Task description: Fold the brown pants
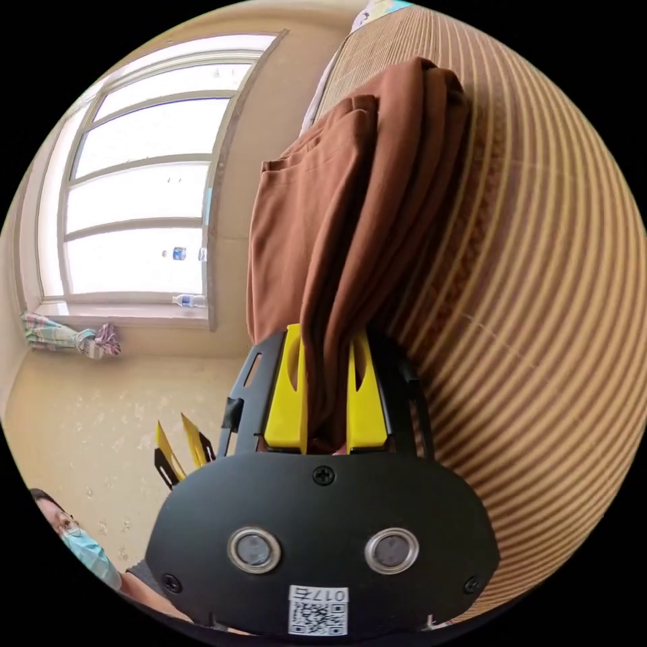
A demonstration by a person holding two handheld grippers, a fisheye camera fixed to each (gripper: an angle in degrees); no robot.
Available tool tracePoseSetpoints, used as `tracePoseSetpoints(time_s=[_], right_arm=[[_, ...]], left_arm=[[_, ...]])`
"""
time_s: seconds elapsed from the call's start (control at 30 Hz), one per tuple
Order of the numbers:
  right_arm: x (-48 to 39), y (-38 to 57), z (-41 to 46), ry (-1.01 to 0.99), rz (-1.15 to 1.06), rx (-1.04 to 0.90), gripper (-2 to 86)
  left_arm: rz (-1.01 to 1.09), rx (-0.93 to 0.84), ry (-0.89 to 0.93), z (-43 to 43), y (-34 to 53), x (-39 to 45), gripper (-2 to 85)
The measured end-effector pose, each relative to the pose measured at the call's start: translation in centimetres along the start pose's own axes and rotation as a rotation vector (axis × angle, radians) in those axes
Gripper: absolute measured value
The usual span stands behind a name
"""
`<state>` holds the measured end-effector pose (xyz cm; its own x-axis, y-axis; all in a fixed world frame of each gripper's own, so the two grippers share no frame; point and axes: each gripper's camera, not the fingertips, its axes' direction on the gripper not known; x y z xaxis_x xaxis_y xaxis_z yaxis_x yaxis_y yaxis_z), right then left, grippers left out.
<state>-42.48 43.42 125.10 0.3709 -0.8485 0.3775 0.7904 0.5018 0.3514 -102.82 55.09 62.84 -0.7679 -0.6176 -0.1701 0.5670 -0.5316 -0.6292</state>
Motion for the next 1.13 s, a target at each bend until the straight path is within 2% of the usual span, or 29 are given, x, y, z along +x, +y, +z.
tracePoseSetpoints(time_s=[0.1, 0.13, 0.23, 0.27, 0.3, 0.4, 0.53, 0.57, 0.6, 0.67, 0.73, 0.8, 0.87, 0.93, 1.03, 1.13], right_arm=[[-2.4, -3.2, 2.7, -0.005, 0.02, -0.018, 9.5], [-3.1, -4.0, 3.1, 0.008, 0.006, -0.046, 9.6], [-6.6, -7.2, 4.8, 0.054, -0.116, -0.311, 11.4], [-8.3, -6.7, 4.1, 0.067, -0.209, -0.372, 11.8], [-9.6, -4.9, 2.3, 0.106, -0.287, -0.354, 11.1], [-10.2, 2.6, -5.0, 0.132, -0.404, -0.173, 5.3], [-7.9, 13.2, -16.7, 0.061, -0.414, 0.032, 2.6], [-6.4, 16.6, -20.9, 0.107, -0.367, 0.109, 2.1], [-4.1, 19.7, -25.1, 0.142, -0.221, 0.177, 1.7], [-1.1, 24.1, -31.0, 0.104, -0.073, 0.231, 1.3], [-0.5, 28.2, -36.2, 0.137, -0.019, 0.248, 1.0], [-2.6, 33.3, -42.3, 0.365, 0.048, 0.283, 0.8], [-5.5, 36.8, -46.5, 0.481, 0.041, 0.325, 0.7], [-8.3, 40.3, -50.4, 0.529, 0.016, 0.397, 0.6], [-12.0, 46.5, -56.7, 0.586, 0.029, 0.56, 0.6], [-14.1, 52.6, -62.2, 0.576, 0.073, 0.709, 0.5]], left_arm=[[-0.1, 0.105, -0.002, -1.1, 2.9, -3.1, 9.9], [-0.094, 0.06, 0.011, -0.2, 3.8, -4.3, 11.3], [-0.14, -0.148, -0.051, 3.2, 5.9, -7.8, 13.0], [-0.175, -0.164, -0.049, 3.5, 6.2, -8.5, 13.5], [-0.219, -0.161, -0.007, 3.7, 6.7, -9.4, 14.0], [-0.124, -0.112, 0.056, 3.6, 7.4, -7.8, 12.7], [0.038, -0.247, 0.065, 6.5, 10.7, -3.6, 9.8], [0.056, -0.271, 0.064, 7.0, 11.4, -3.0, 8.1], [0.093, -0.289, 0.047, 7.5, 13.0, -1.6, 5.3], [0.164, -0.26, 0.035, 7.7, 15.3, 1.1, 2.0], [0.254, -0.31, 0.062, 9.4, 18.6, 4.3, -0.3], [0.311, -0.403, 0.086, 11.7, 22.0, 6.3, -0.7], [0.388, -0.516, 0.115, 14.0, 26.1, 8.2, -0.8], [0.521, -0.664, 0.083, 16.6, 31.6, 10.9, -0.9], [0.684, -0.788, -0.007, 19.0, 37.8, 13.1, -1.0], [0.791, -0.747, -0.069, 19.2, 42.1, 13.9, -1.0]])
